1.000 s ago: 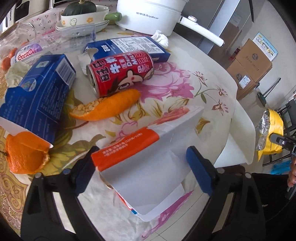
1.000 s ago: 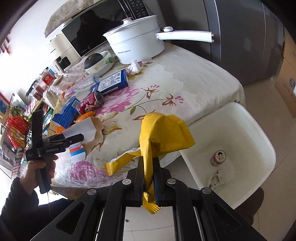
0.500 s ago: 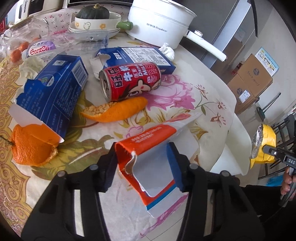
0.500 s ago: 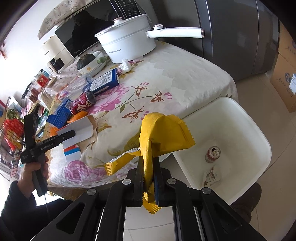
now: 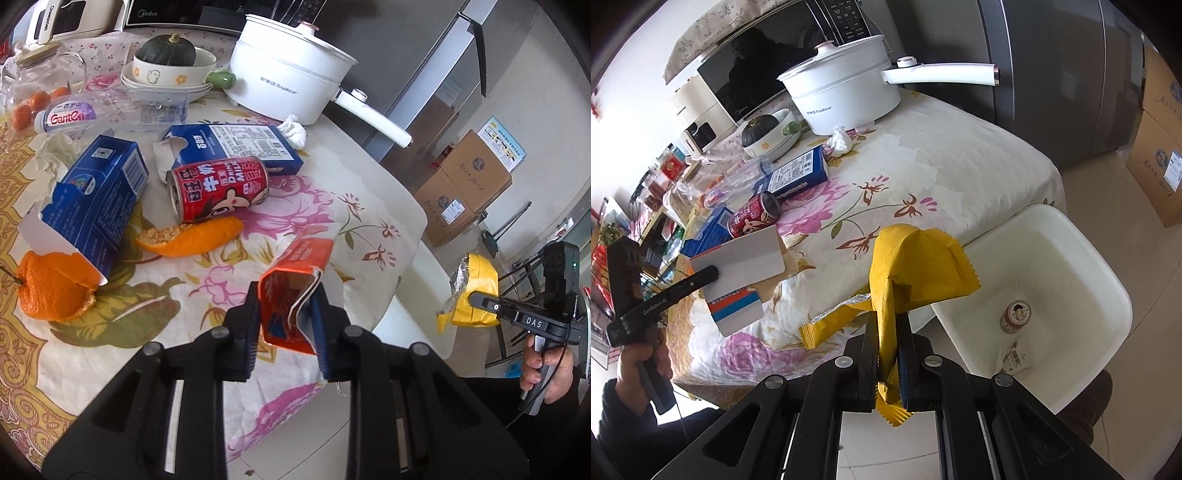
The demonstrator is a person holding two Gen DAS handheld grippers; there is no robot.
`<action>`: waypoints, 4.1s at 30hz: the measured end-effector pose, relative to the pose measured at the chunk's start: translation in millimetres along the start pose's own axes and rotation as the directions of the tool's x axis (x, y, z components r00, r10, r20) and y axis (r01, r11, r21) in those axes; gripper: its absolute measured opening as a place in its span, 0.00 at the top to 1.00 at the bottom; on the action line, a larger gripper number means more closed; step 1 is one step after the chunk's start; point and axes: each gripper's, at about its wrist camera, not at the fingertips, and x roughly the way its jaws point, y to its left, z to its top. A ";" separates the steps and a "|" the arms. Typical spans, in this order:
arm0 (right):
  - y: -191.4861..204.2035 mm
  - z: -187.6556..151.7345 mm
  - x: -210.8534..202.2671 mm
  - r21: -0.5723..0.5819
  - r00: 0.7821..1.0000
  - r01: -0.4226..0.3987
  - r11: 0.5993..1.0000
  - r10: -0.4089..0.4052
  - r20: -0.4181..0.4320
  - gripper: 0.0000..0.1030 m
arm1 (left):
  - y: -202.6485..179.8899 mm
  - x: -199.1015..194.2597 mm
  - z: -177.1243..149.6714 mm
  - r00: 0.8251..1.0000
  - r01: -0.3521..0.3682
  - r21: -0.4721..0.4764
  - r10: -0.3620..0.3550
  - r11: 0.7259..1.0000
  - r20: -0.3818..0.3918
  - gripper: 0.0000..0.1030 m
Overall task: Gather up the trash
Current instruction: 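Carry the paper box and yellow bag over the white bin and release both, then move both tools back over the table toward the orange peel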
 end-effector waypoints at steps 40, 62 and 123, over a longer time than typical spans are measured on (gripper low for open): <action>-169.0 -24.9 -34.9 0.227 0.984 0.174 0.958 -0.179 -0.002 0.91 | -197.8 134.4 -6.7 0.976 0.205 0.262 -0.177 0.943 -0.127 0.78; -162.2 -17.4 -24.7 0.198 0.978 0.207 0.958 -0.209 -0.011 0.91 | -181.6 110.3 -2.5 0.992 0.103 0.273 -0.078 0.957 -0.103 0.27; 107.1 26.5 60.1 -0.283 0.981 0.195 0.939 -0.192 0.041 0.00 | 78.5 -67.0 -12.5 0.913 -0.400 -0.130 0.407 0.907 0.031 0.01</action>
